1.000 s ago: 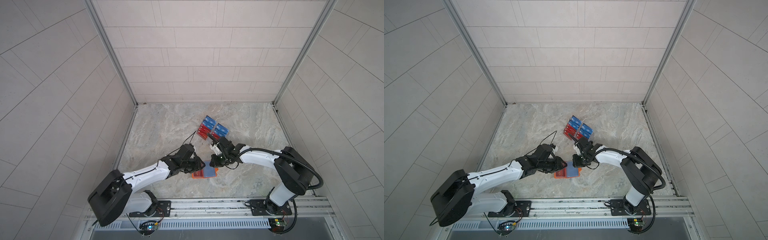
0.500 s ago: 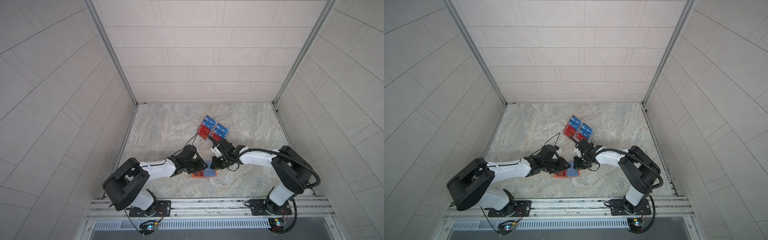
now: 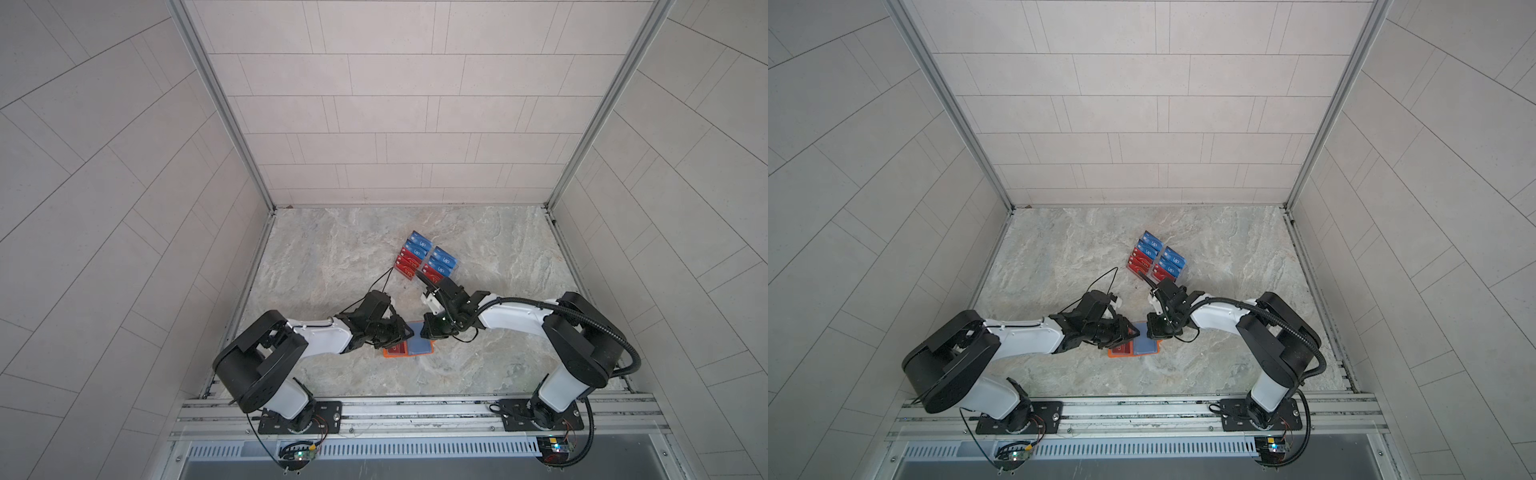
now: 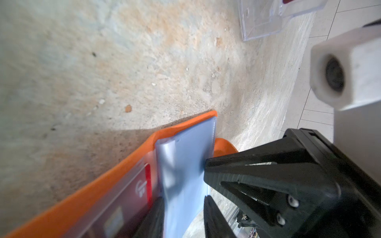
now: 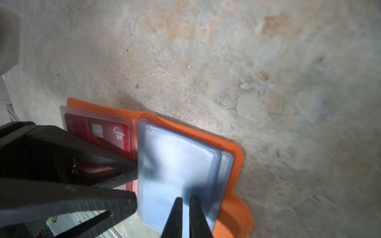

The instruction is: Put the credit cards into the card holder

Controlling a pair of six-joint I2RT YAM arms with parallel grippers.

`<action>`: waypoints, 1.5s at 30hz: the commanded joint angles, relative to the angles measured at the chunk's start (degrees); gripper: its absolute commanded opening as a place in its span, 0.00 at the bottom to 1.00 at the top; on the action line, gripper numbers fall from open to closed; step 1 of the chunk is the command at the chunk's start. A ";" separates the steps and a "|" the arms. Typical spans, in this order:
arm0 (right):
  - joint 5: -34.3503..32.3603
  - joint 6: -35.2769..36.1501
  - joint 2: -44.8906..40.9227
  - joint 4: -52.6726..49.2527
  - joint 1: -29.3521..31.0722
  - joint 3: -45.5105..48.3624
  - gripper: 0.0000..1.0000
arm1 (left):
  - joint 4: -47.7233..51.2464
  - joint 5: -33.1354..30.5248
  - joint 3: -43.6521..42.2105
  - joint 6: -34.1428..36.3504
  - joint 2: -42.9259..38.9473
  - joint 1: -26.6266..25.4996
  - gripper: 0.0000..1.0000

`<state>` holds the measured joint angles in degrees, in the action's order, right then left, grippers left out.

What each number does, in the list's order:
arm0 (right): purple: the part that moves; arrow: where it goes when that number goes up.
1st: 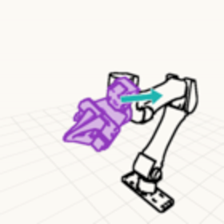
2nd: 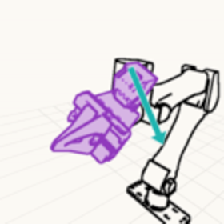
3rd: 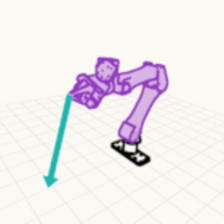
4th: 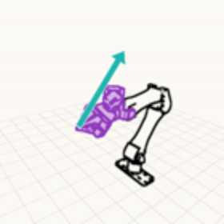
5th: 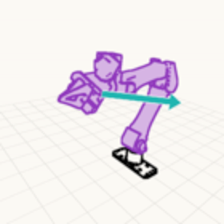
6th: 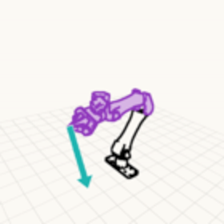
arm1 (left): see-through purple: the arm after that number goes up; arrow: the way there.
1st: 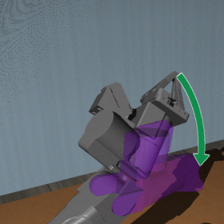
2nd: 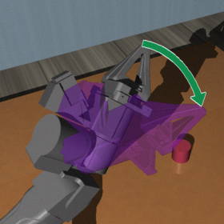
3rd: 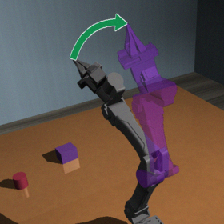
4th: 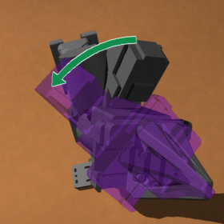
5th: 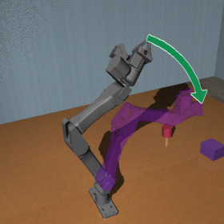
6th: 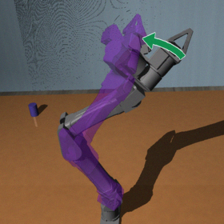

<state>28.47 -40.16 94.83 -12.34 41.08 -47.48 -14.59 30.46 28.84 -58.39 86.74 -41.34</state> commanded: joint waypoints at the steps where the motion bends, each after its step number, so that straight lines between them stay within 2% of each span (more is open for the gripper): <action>1: -2.02 -0.40 1.25 -1.64 -0.03 1.37 0.13 | -1.58 0.54 -1.18 0.81 -0.16 0.34 0.36; 13: -2.08 -0.86 1.20 -0.50 -0.02 2.01 0.12 | 4.30 0.21 1.08 3.39 -4.59 0.39 0.38; 22: -2.01 -0.88 1.15 -0.32 -0.03 2.27 0.12 | -1.22 3.28 1.96 1.91 0.72 -0.21 0.38; 30: -2.01 -1.23 1.11 0.12 0.01 2.66 0.12 | -0.82 2.22 1.79 1.49 2.14 -0.31 0.38; 45: -2.01 -1.33 0.91 0.34 -0.01 2.84 0.12 | -9.85 3.37 -1.56 -2.32 3.90 -0.32 0.38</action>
<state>28.82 -40.97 94.83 -9.58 41.08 -46.39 -21.58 33.50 28.71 -59.44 89.82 -41.34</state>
